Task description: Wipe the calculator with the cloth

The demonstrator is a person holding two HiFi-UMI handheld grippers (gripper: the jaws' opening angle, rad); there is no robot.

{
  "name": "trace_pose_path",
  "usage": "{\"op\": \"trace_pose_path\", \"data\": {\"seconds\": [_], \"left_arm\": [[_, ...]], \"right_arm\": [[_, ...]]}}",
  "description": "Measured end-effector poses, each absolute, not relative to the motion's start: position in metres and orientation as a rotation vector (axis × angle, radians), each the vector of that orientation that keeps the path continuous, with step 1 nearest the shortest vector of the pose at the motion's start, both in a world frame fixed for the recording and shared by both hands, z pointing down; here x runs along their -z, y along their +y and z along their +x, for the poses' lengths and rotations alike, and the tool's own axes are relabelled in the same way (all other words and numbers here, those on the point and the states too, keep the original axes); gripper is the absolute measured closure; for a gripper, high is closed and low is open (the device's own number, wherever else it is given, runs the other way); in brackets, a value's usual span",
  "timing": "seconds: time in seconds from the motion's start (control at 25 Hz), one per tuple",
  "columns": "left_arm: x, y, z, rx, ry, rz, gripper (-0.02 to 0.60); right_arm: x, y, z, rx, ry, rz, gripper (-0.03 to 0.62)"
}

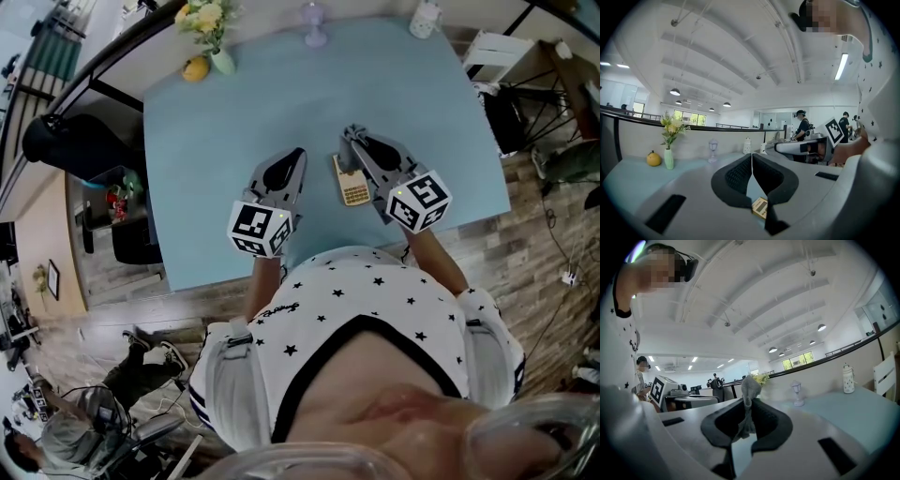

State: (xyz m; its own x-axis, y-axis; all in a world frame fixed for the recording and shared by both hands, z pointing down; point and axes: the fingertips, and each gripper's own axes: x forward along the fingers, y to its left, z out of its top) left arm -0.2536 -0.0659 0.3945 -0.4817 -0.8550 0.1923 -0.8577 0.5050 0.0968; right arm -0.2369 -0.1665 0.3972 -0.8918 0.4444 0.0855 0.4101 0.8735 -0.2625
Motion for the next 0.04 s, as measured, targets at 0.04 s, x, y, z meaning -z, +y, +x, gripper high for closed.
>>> {"op": "trace_pose_path", "data": {"seconds": [0.04], "left_arm": [[-0.3946, -0.0659, -0.2525, -0.019, -2.532, 1.466, 0.551]], "right_arm": [[-0.3973, -0.1663, -0.2356, -0.359, -2.903, -0.664, 0.554]]}}
